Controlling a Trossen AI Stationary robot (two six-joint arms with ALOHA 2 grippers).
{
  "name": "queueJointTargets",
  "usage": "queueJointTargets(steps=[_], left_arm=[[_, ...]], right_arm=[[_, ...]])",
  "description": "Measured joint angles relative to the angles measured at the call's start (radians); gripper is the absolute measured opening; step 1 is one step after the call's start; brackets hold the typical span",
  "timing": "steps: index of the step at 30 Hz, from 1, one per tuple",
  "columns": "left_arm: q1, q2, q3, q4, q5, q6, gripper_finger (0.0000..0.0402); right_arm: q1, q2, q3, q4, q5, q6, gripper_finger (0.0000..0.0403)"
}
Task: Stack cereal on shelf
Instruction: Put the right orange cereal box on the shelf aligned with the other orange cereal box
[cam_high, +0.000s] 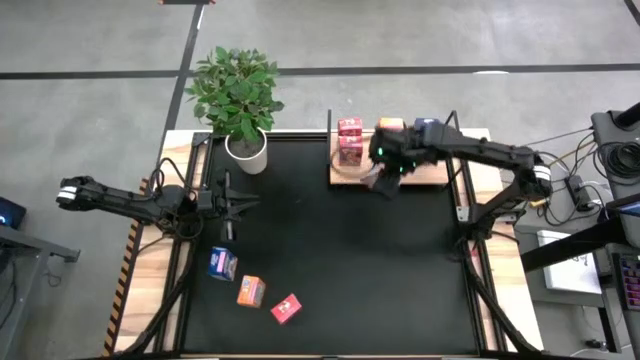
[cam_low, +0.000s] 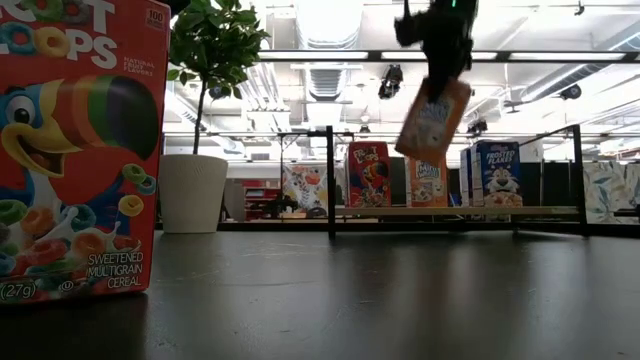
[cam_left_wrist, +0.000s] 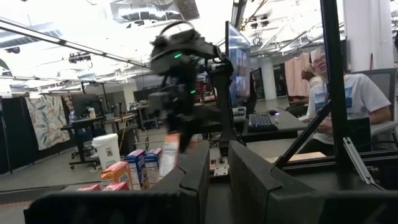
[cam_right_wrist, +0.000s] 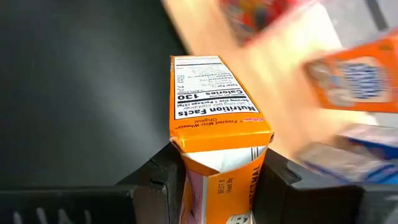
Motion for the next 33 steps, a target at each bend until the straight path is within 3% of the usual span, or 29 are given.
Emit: queueJointTargets(steps=[6,15,21,33], left_arm=[[0.000,0.000,0.000,0.000,0.000,0.006,0.0045],[0.000,0.000,0.000,-0.004,0.000,0.006,0.0045],[0.000,0.000,0.000,-0.012,0.000,0.006,0.0045],[0.000,0.000,0.000,-0.012,0.000,0.006,0.0045]], right_arm=[[-0.118,0.077,0.000,-0.002,0.036,-0.249,0.0125],[-0.148,0.202,0.002,-0.005,0.186,-0.452,0.0125],[-0.150,0.233,0.002,-0.003,0.198,-0.482,0.0129],[-0.164,0.232,0.002,0.016,0.205,-0.470,0.0199]])
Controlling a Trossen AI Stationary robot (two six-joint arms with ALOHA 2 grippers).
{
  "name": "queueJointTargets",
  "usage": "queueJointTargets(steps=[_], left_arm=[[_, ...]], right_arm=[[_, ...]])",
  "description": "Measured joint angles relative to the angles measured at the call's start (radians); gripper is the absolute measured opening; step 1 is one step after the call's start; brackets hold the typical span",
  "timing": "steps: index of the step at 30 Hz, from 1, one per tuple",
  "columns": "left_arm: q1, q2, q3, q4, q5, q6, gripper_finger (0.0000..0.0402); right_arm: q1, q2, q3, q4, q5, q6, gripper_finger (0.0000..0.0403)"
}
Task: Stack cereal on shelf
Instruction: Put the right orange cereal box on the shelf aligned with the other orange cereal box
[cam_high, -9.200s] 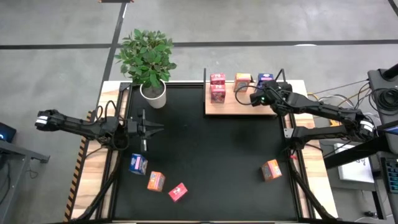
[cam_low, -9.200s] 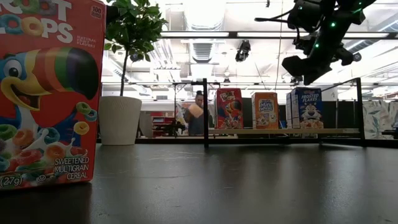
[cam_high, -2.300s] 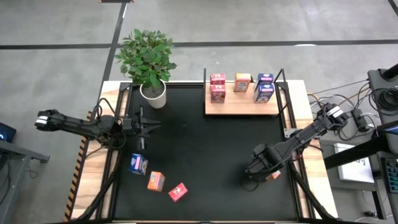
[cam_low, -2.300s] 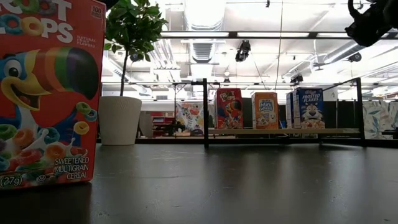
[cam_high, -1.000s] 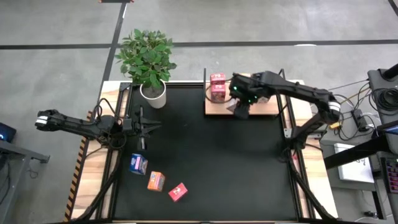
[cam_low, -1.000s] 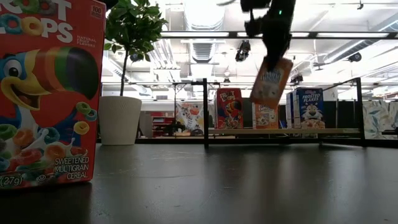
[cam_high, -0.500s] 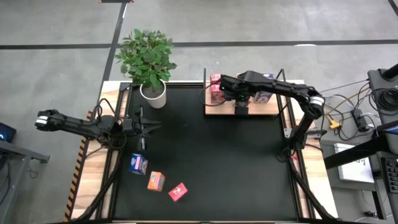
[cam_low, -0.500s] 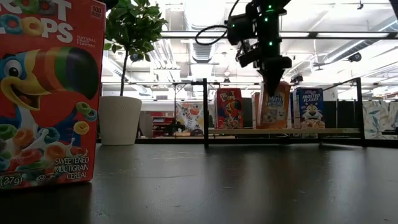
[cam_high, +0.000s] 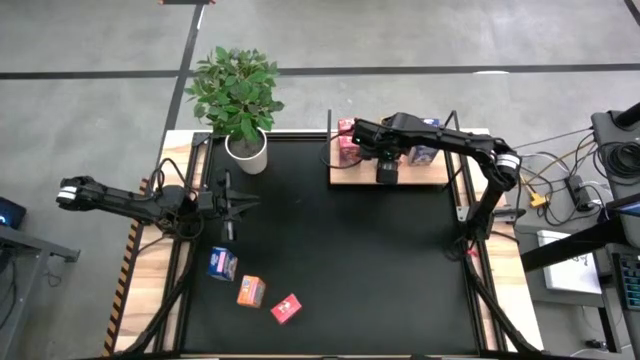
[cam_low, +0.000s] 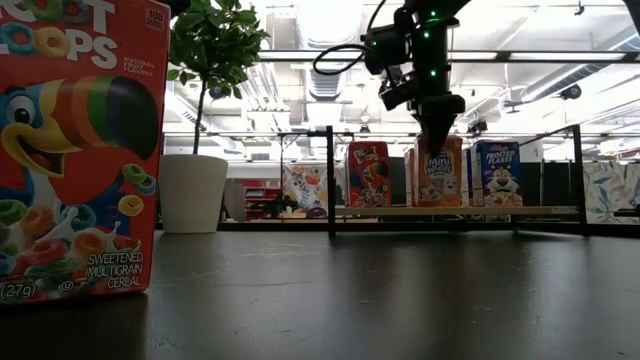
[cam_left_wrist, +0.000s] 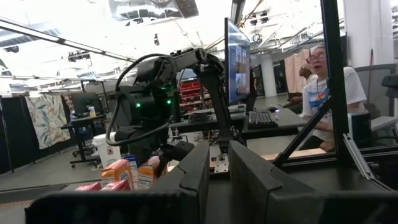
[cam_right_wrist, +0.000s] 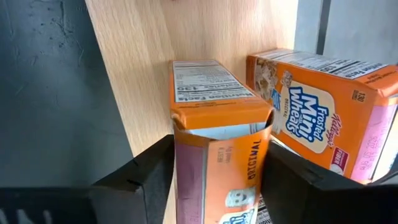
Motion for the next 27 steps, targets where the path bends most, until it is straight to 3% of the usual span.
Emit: queueJointTargets(steps=[15,27], left_arm=[[0.000,0.000,0.000,0.000,0.000,0.000,0.0045],[0.000,0.000,0.000,0.000,0.000,0.000,0.0045]], right_arm=[[-0.002,-0.034,0.000,0.006,0.002,0.002,0.0219],[0.004,-0.151,0.000,0.005,-0.005,0.129,0.0219]])
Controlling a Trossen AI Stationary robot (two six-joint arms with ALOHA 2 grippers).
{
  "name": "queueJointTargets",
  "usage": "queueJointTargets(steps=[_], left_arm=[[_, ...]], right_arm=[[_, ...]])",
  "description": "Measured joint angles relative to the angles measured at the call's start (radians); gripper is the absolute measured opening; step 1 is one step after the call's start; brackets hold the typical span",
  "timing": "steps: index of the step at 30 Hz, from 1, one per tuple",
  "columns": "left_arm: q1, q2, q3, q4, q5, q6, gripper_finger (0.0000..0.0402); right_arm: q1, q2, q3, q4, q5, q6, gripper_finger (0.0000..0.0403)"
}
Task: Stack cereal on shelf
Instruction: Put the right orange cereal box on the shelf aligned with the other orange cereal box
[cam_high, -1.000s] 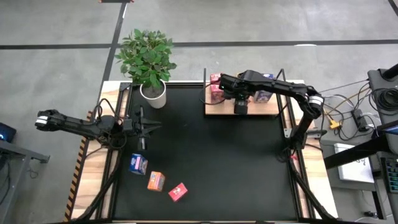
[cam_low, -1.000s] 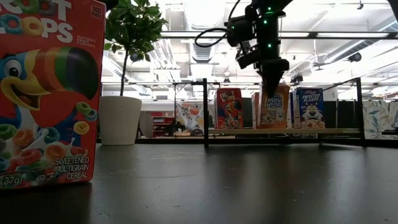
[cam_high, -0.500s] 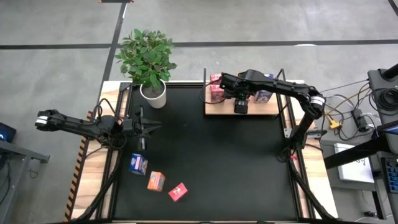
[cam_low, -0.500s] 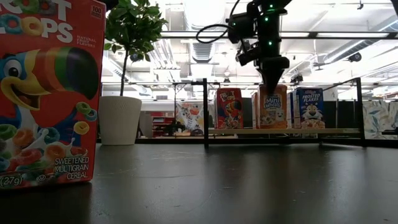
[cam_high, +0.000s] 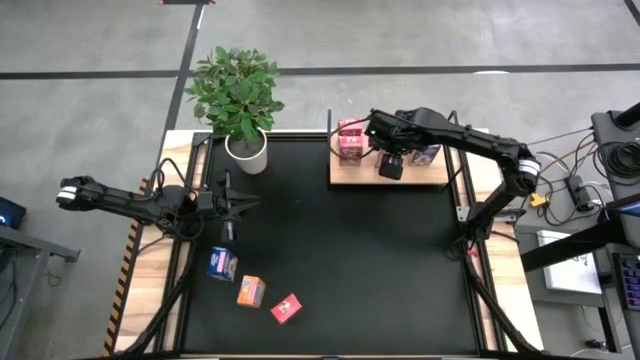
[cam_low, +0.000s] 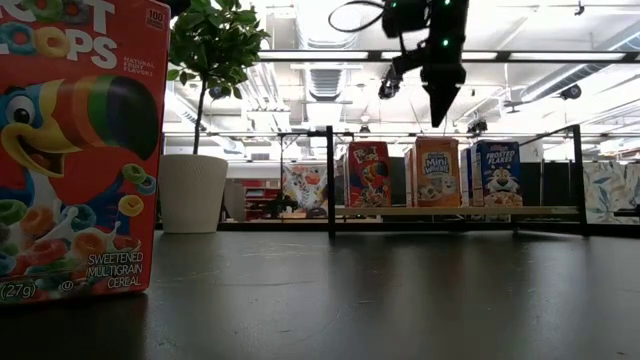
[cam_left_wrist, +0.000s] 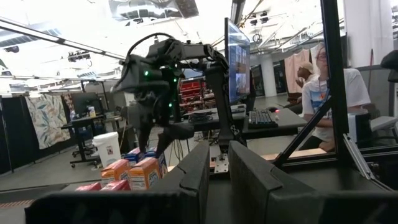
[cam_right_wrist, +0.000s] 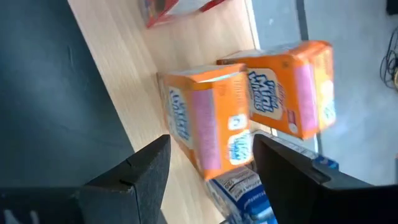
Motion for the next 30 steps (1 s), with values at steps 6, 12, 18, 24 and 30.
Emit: queueJointTargets(steps=[6,12,18,24,30], left_arm=[[0.000,0.000,0.000,-0.003,0.000,0.000,0.0045],[0.000,0.000,0.000,-0.016,0.000,0.000,0.0045],[0.000,0.000,0.000,-0.016,0.000,0.001,0.0045],[0.000,0.000,0.000,-0.015,0.000,0.004,0.0045],[0.000,0.000,0.000,-0.015,0.000,0.004,0.0045]], right_arm=[[0.010,-0.066,-0.013,0.021,-0.066,0.094,0.0193],[0.016,-0.140,-0.124,0.138,-0.075,0.145,0.0092],[0.015,-0.220,-0.345,0.342,-0.074,0.136,0.0015],[0.008,-0.248,-0.519,0.522,-0.007,0.126,0.0013],[0.006,-0.246,-0.585,0.623,0.107,0.081,0.0012]])
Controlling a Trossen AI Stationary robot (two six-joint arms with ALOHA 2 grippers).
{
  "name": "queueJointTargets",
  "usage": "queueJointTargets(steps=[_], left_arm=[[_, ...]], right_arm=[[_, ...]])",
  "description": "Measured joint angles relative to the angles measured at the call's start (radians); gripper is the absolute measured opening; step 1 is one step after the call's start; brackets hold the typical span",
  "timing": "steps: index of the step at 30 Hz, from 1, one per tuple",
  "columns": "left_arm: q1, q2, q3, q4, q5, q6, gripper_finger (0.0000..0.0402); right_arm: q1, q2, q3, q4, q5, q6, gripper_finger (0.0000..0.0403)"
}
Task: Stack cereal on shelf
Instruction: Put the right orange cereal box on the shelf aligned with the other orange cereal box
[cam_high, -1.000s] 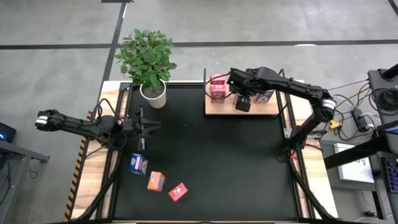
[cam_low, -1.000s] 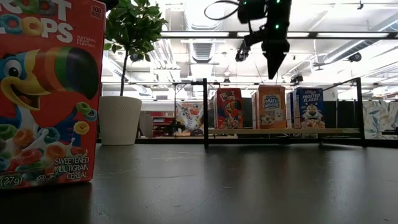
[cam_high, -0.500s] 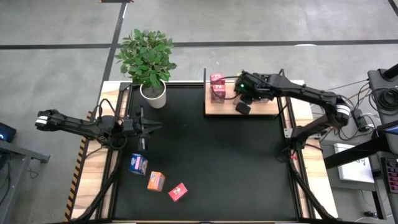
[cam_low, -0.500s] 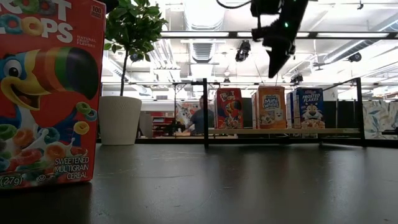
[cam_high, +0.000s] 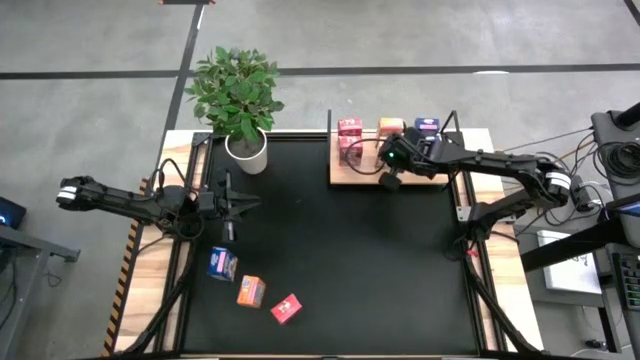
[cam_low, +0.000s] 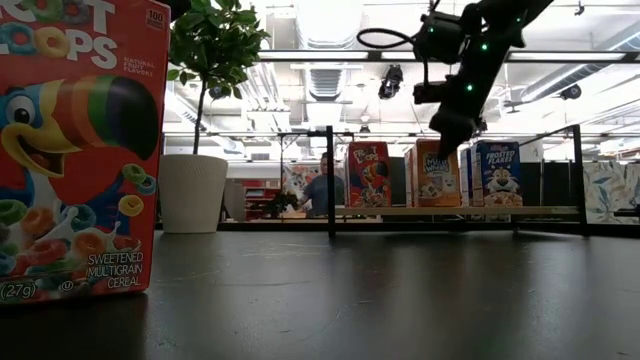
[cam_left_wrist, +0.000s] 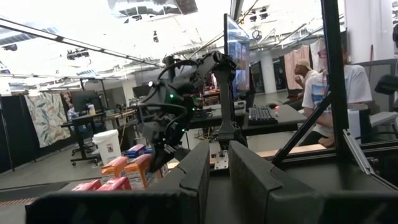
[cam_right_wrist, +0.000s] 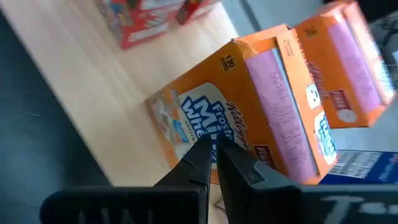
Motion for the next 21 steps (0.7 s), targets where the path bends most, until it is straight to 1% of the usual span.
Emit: queueJointTargets(steps=[7,13,21], left_arm=[[0.000,0.000,0.000,0.000,0.000,0.001,0.0045],[0.000,0.000,0.000,-0.001,0.000,0.001,0.0045],[0.000,0.000,0.000,-0.001,0.000,0.002,0.0045]], right_arm=[[-0.002,0.000,-0.040,0.065,0.011,-0.012,0.0012],[0.000,-0.001,-0.074,0.088,0.000,0.031,0.0012],[0.000,-0.001,-0.120,0.216,0.015,0.038,0.0012]])
